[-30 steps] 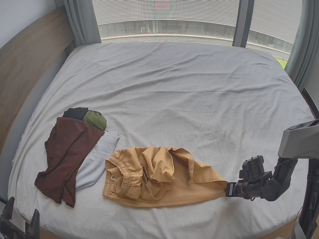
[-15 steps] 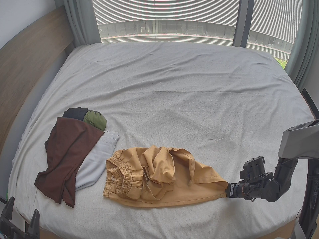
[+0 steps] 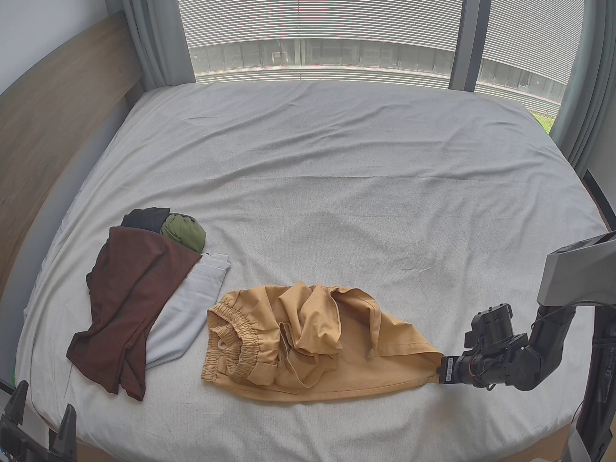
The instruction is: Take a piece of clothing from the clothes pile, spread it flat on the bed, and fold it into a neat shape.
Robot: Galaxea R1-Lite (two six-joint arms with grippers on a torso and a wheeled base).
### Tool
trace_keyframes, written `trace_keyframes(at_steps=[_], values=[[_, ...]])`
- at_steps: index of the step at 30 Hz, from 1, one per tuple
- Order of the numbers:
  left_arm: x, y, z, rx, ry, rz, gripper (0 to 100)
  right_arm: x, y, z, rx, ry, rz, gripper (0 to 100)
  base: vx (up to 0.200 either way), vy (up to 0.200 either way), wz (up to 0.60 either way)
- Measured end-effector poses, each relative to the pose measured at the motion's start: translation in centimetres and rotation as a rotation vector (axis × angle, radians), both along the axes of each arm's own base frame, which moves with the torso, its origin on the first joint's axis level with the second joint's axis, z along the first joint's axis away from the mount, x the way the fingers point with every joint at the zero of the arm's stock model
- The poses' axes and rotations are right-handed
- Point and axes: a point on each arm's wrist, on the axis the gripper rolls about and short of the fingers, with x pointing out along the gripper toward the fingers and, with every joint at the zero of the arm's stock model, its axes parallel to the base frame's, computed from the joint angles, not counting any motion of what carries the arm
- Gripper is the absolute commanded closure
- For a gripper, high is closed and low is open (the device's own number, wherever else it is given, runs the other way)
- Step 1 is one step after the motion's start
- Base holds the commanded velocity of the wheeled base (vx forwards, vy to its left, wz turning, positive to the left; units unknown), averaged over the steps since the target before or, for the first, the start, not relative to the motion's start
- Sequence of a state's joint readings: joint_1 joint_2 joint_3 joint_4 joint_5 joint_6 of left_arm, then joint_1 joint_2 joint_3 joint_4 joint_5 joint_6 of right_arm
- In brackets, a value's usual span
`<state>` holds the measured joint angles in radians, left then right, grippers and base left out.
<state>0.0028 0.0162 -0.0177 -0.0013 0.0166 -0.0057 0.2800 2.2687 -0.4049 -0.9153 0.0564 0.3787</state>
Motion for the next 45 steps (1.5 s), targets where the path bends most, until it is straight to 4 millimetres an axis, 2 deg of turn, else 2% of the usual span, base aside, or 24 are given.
trace_keyframes(at_steps=[10,11,21,27,30,35,42,45], values=[[0.0,0.0,0.0,-0.001,0.0,0.0,0,0.0,-0.4,0.0,-0.005,-0.007,-0.003,100,0.0,0.0,0.0],[0.0,0.0,0.0,-0.001,0.0,0.0,0,0.1,-0.3,0.0,-0.002,-0.017,-0.003,0,0.0,0.0,0.0],[0.0,0.0,0.0,-0.006,0.0,-0.001,0,0.8,0.0,1.0,0.054,-0.227,0.006,0,0.0,0.0,0.0],[0.0,0.0,0.0,-0.001,0.0,-0.003,0,0.4,0.2,2.7,0.095,-0.423,0.044,0,0.0,0.0,0.0],[0.0,0.0,0.0,0.003,0.0,-0.006,0,-0.2,0.6,3.6,0.126,-0.462,0.085,0,0.0,0.0,0.0],[0.0,0.0,0.0,0.008,0.0,-0.01,0,-0.7,2.3,6.0,0.186,-0.539,0.176,0,0.0,0.0,0.0],[0.0,0.0,0.2,0.005,-0.016,-0.015,0,0.3,5.5,9.8,0.283,-0.692,0.261,0,0.0,0.0,0.0],[-0.1,0.0,1.0,0.003,-0.066,-0.017,0,0.6,6.4,11.1,0.322,-0.722,0.299,0,0.0,0.0,0.0]])
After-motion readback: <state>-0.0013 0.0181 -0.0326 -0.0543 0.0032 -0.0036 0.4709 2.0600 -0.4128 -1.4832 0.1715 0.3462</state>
